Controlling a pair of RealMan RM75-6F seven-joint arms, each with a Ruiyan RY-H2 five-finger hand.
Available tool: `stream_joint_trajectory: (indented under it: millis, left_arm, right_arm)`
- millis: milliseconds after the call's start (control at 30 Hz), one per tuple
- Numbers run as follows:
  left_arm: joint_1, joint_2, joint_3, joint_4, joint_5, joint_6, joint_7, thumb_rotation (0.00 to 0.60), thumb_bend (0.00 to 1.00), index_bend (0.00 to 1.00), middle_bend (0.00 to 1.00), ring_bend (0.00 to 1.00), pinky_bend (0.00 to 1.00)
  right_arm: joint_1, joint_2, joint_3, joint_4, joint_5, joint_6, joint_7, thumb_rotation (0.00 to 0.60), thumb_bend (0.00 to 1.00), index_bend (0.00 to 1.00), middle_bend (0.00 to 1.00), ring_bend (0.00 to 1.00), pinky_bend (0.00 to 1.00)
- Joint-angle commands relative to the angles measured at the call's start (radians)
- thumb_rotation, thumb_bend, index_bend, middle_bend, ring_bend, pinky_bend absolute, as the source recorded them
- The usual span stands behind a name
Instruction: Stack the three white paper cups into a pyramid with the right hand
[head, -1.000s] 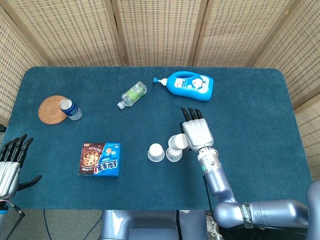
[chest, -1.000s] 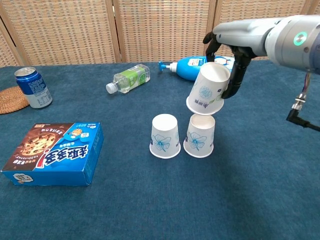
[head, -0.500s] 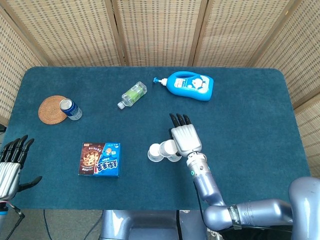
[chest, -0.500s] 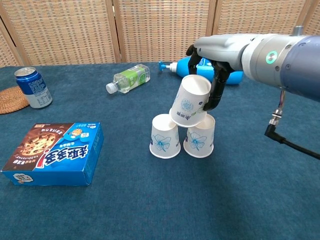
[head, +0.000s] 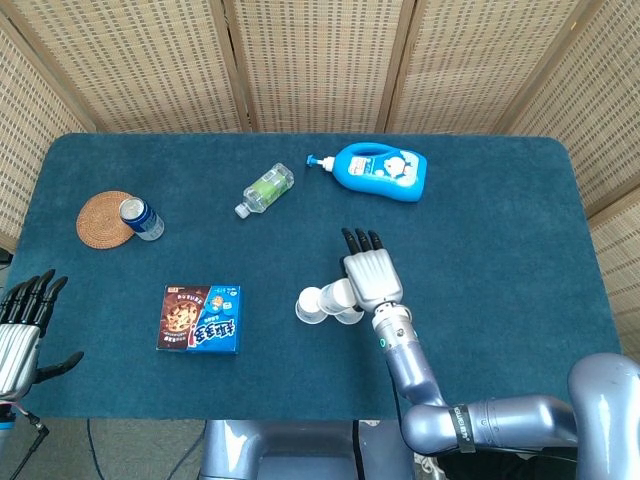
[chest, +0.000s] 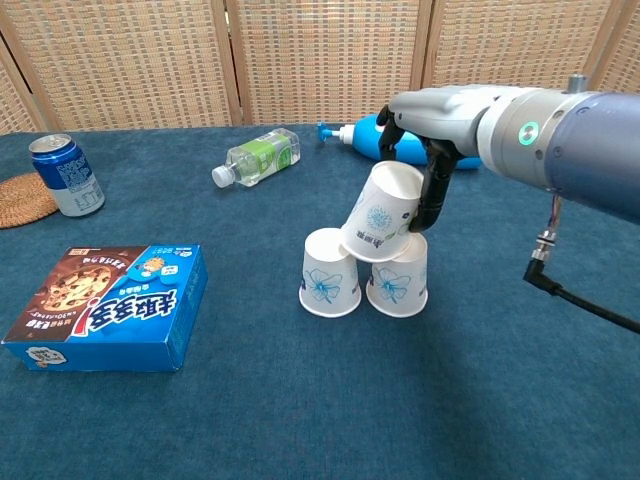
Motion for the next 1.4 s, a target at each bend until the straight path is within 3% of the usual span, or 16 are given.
stream_joint_trajectory:
  millis: [33, 367, 767, 1033, 1333, 1400]
  left_arm:
    - [0.000, 0.000, -0.001, -0.001, -0.001, 0.001, 0.000, 0.600, 0.13, 0.00, 0.00, 0.00, 0.05]
    - [0.004, 0.002, -0.001, -0.003, 0.005, 0.007, -0.003, 0.600, 0.13, 0.00, 0.00, 0.00, 0.05]
    - [0.004, 0.004, -0.002, -0.004, 0.004, 0.007, -0.005, 0.600, 0.13, 0.00, 0.00, 0.00, 0.05]
    - [0.006, 0.006, -0.002, -0.005, 0.006, 0.010, -0.006, 0.600, 0.13, 0.00, 0.00, 0.00, 0.05]
    - [0.004, 0.001, -0.002, -0.004, 0.003, 0.002, -0.003, 0.600, 0.13, 0.00, 0.00, 0.00, 0.05]
    - [0.002, -0.004, -0.001, -0.002, 0.000, -0.005, 0.003, 0.600, 0.13, 0.00, 0.00, 0.00, 0.05]
  right_arm:
    - [0.002, 0.001, 0.002, -0.010, -0.008, 0.005, -0.003, 0.600, 0.15, 0.60, 0.08, 0.00, 0.13]
    - [0.008, 0.009, 0.013, -0.048, -0.014, 0.039, -0.024, 0.600, 0.15, 0.46, 0.00, 0.00, 0.13]
    - [0.001, 0.024, -0.002, -0.045, -0.007, 0.057, -0.048, 0.600, 0.15, 0.41, 0.00, 0.00, 0.13]
    - [-0.042, 0.175, -0.014, -0.115, 0.010, 0.131, -0.107, 0.600, 0.15, 0.31, 0.00, 0.00, 0.11]
    - [-0.205, 0.339, -0.096, -0.145, -0.158, 0.104, 0.119, 0.600, 0.15, 0.18, 0.00, 0.00, 0.09]
    - [-0.286, 0.378, -0.154, -0.125, -0.279, 0.092, 0.254, 0.600, 0.15, 0.13, 0.00, 0.00, 0.09]
